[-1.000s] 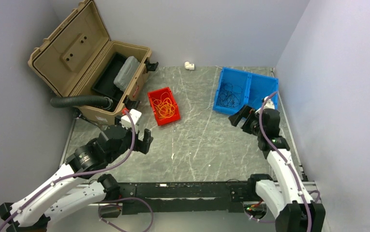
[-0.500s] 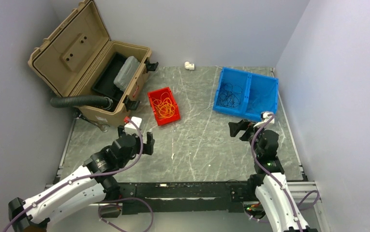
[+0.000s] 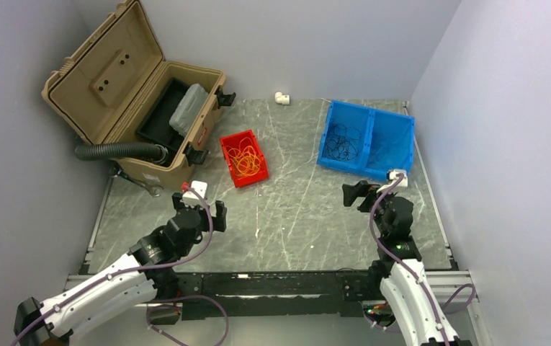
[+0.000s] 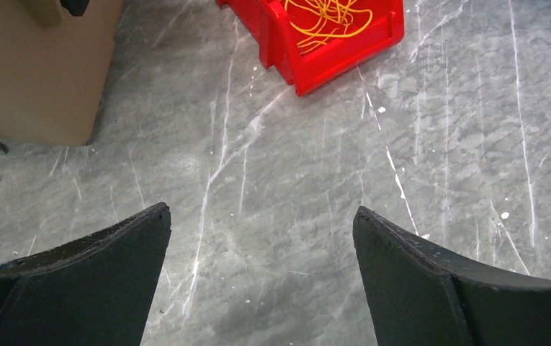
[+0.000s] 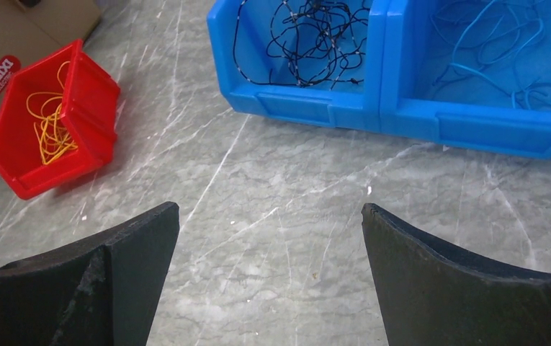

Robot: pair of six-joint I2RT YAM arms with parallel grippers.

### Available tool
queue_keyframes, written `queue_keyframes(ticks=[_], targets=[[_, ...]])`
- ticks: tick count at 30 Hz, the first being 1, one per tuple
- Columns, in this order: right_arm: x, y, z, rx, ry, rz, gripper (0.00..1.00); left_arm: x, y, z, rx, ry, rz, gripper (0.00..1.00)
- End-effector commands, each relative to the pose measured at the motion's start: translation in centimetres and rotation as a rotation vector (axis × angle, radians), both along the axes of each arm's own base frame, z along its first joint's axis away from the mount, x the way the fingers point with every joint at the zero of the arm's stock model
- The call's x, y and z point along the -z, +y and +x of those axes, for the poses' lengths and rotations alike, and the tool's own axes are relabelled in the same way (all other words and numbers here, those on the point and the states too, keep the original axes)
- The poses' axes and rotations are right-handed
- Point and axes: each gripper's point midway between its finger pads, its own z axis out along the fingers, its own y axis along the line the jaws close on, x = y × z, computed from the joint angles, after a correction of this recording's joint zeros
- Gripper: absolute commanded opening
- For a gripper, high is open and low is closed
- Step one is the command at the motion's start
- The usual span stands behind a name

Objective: Untangle the cables
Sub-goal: Reset both arms

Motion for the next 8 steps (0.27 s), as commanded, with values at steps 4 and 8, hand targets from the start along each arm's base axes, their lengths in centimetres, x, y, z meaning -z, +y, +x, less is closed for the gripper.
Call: queue_keyframes(ticks=[4,8], targets=[[-1.64,-0.16,0.41,0.003,-0.076,-0.019,1.0,-1.72,-0.33,0.58,-0.007,-0.054,-0.049,0.99],[-1.65,-0.32,0.41,0.014,-0.077,-0.02,1.0,-1.52,-0.18,0.63,-0.017,-0.055,-0.049,0.99]])
